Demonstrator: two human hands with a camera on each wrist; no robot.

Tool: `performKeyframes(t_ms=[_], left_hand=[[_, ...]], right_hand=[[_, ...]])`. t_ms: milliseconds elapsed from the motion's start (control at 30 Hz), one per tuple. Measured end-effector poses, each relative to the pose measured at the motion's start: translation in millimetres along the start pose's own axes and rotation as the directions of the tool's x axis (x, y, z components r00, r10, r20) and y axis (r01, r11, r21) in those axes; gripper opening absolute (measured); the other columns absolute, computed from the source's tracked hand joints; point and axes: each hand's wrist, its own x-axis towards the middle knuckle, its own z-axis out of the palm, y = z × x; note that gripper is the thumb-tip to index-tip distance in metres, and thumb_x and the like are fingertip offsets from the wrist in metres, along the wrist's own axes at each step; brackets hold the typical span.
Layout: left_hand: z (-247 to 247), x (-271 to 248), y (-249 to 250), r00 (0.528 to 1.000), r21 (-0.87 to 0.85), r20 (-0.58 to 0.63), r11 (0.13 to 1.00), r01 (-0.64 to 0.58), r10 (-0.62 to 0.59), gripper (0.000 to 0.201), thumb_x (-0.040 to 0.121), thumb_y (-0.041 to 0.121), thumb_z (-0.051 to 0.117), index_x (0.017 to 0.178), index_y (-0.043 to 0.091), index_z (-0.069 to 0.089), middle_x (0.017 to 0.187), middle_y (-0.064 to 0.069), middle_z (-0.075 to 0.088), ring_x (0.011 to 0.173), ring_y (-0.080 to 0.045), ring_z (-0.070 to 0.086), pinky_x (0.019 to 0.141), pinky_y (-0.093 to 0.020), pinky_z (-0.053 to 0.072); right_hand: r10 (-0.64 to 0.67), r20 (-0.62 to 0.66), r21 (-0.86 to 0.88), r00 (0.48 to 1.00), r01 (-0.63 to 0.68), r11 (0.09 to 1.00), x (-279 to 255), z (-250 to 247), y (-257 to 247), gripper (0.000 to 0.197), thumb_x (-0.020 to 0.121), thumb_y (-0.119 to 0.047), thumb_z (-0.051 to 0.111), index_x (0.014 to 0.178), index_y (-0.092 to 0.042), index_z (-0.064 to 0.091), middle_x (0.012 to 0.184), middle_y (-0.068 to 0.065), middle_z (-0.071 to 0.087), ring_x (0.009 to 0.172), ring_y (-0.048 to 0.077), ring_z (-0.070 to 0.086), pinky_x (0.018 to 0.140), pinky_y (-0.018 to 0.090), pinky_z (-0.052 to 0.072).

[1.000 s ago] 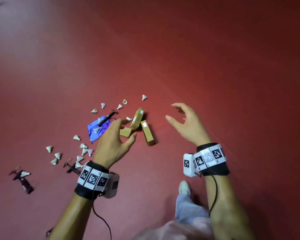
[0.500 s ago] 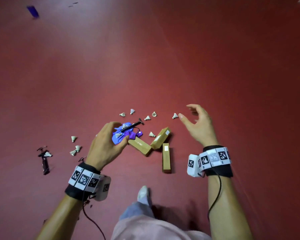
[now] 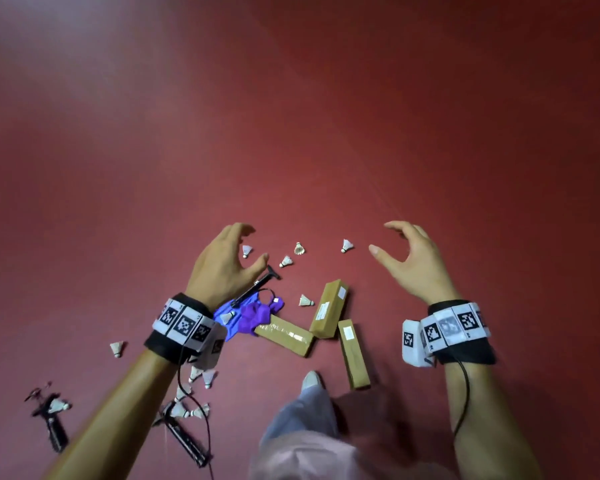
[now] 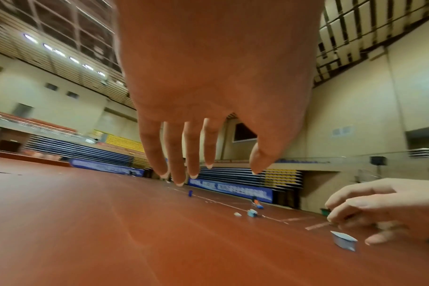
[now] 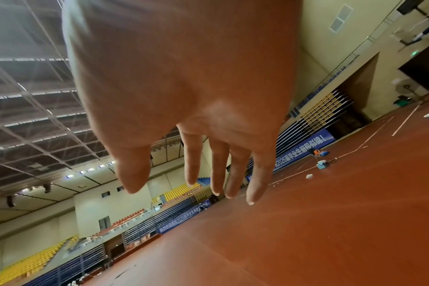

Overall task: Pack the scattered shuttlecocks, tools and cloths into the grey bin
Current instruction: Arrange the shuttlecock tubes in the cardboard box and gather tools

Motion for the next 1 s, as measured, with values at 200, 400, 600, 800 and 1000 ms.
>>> performKeyframes(t_ms=[200, 400, 600, 800, 1000], left_hand=[[73.8, 142.8, -31.8, 0.944, 0.025, 0.292, 0.985, -0.169, 0.155, 0.056, 0.083, 0.056, 0.062, 0.125, 0.02, 0.053, 0.123, -0.001, 0.062, 0.106, -0.022, 0.065, 0.085, -0.04, 0.056], [263.6, 152.4, -86.4, 0.721, 0.138, 0.692, 0.984, -0.112, -0.015, 0.062, 0.086, 0.05, 0.066, 0.132, 0.014, 0.047, 0.128, -0.008, 0.058, 0.11, -0.033, 0.063, 0.09, -0.045, 0.053], [478.4, 103.0, -194.9, 0.524, 0.347, 0.819, 0.93, -0.125, -0.235, 0.07, 0.092, 0.045, 0.063, 0.146, 0.01, 0.035, 0.139, -0.012, 0.053, 0.123, -0.036, 0.06, 0.094, -0.045, 0.052], [649.0, 64.5, -269.3, 0.455, 0.29, 0.886, 0.874, -0.391, -0.091, 0.074, 0.097, 0.035, 0.055, 0.16, 0.032, 0.016, 0.138, -0.015, 0.05, 0.118, -0.037, 0.058, 0.095, -0.046, 0.049], [780.6, 48.1, -311.2, 0.451, 0.249, 0.892, 0.813, -0.527, 0.018, 0.093, 0.098, 0.06, 0.046, 0.152, 0.049, -0.03, 0.14, -0.024, 0.048, 0.108, -0.036, 0.061, 0.083, -0.046, 0.05]], right_hand=[[0.129, 0.082, -0.145, 0.988, -0.117, 0.983, 28.5, 36.0, 28.5, 0.051, 0.089, -0.052, 0.07, 0.133, -0.032, 0.056, 0.134, -0.013, 0.052, 0.126, 0.009, 0.049, 0.107, 0.034, 0.042], [0.385, 0.292, -0.289, 0.876, -0.303, 0.908, 0.9, 144.1, 164.0, 0.059, 0.08, -0.056, 0.071, 0.131, -0.029, 0.058, 0.128, -0.007, 0.058, 0.122, 0.016, 0.056, 0.104, 0.031, 0.045], [0.634, 0.484, -0.493, 0.604, -0.411, 0.767, -38.2, 282.7, 363.4, 0.077, 0.079, -0.066, 0.052, 0.147, -0.03, 0.045, 0.145, -0.003, 0.05, 0.129, 0.018, 0.055, 0.104, 0.029, 0.045], [0.657, 0.55, -0.664, 0.515, -0.208, 0.719, -55.5, 399.4, 517.8, 0.079, 0.089, -0.056, 0.056, 0.158, -0.037, 0.023, 0.161, 0.008, 0.027, 0.147, 0.032, 0.03, 0.116, 0.046, 0.036], [0.665, 0.537, -0.732, 0.519, -0.103, 0.673, -33.5, 489.0, 614.0, 0.087, 0.083, -0.065, 0.066, 0.155, -0.05, 0.019, 0.167, 0.017, -0.022, 0.155, 0.041, -0.008, 0.123, 0.06, 0.014]])
